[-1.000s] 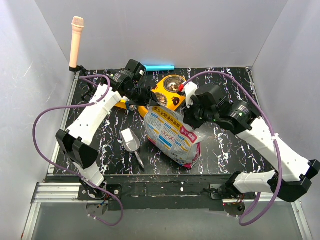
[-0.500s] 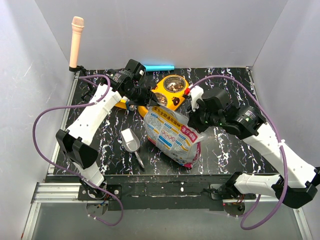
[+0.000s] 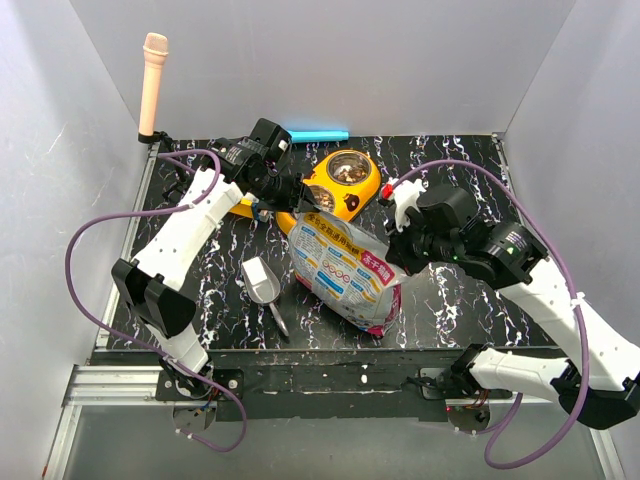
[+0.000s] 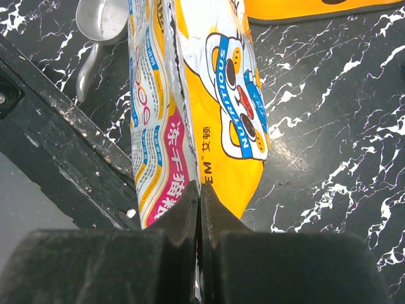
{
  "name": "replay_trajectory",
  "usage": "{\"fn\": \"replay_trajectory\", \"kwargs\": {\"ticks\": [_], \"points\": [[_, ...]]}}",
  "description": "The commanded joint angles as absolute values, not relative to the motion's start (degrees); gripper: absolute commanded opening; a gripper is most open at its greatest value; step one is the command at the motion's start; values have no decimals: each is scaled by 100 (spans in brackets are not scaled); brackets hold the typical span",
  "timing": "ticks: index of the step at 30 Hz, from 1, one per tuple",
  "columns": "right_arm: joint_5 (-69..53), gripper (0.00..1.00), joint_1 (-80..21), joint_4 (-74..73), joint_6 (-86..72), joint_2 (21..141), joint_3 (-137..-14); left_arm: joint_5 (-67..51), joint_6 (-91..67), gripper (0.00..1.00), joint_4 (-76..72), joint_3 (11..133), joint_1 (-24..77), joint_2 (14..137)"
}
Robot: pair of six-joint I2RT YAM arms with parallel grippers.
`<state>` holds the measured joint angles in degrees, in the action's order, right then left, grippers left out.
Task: Serve the pet food
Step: Close the pet food bag at the center of the board.
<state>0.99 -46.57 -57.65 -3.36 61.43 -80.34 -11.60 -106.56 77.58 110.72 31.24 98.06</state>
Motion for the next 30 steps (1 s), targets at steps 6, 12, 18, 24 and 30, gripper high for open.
{"fn": "replay_trajectory", "kwargs": {"ticks": [6, 12, 18, 24, 30], "points": [[-281, 33, -4544, -6443, -334, 5932, -8200, -799, -10828, 27, 7093, 11241, 2874, 9325], [-465, 39, -4544, -6328, -290, 6143, -8516, -844, -10732, 49, 7268, 11294, 2918, 9246], [-808, 46, -4544, -6196, -299, 6301, -8798, -888, -10775, 56, 7339, 10987, 3006, 8878], [-1124, 50, -4553, -6047, -308, 6468, -8850, -923, -10995, 58, 7374, 10653, 3374, 8614], [-1134, 40, -4605, -5653, -360, 6723, -8676, -739, -11224, 59, 7251, 10521, 4314, 8797]]}}
